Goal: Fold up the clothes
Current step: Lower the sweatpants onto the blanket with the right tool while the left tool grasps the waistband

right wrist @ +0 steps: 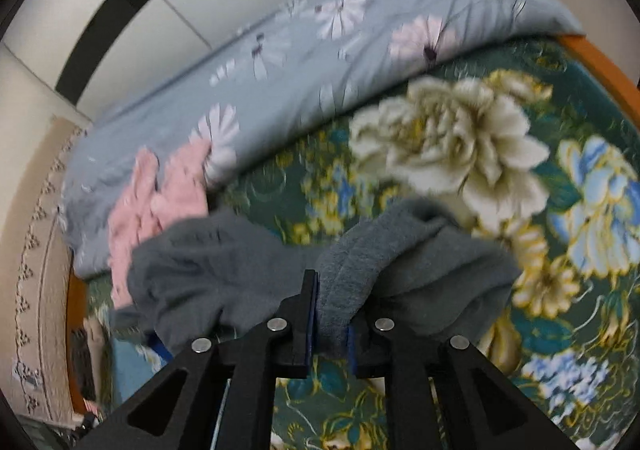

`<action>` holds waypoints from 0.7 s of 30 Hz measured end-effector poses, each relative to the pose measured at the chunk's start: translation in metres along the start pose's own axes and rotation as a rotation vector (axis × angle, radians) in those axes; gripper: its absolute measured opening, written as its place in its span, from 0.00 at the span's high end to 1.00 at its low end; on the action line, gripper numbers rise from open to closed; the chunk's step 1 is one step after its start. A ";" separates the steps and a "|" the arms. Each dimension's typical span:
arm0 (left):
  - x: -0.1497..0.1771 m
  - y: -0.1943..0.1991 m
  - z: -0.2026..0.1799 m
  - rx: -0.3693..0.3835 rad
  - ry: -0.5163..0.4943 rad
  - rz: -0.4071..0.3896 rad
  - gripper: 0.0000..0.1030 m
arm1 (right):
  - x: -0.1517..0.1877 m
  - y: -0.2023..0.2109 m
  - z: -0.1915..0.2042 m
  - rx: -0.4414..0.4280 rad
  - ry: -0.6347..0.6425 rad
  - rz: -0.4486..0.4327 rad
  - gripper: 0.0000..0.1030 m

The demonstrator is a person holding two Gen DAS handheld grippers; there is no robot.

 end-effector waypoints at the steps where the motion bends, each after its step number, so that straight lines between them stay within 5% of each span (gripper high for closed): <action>1: -0.001 -0.001 0.001 -0.006 0.001 -0.001 0.02 | 0.002 -0.002 0.001 0.007 0.010 0.006 0.81; 5: -0.003 -0.011 0.000 -0.017 0.001 0.005 0.02 | 0.007 -0.001 0.004 0.070 0.047 0.045 0.39; 8: -0.003 -0.022 -0.004 -0.010 -0.013 0.027 0.02 | 0.007 0.006 -0.002 0.183 0.017 0.123 0.38; 12: -0.001 -0.044 -0.014 0.003 -0.047 0.079 0.02 | 0.000 0.035 -0.002 0.235 0.008 0.011 0.35; 16: 0.000 -0.065 -0.033 0.006 -0.134 0.103 0.02 | 0.001 0.031 0.029 0.125 0.075 -0.053 0.30; 21: -0.003 -0.085 -0.041 0.040 -0.141 0.147 0.02 | 0.027 -0.020 0.090 0.035 0.183 0.038 0.29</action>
Point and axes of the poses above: each gripper's, at about its wrist camera, not at the fingertips, and y roughly against the way its jaws point, z to its left, x to its underside, the point moved 1 cm from there along -y, roughly the way its jaws point, and after that the axes turned 11 degrees about x, right-handed, at the moved point
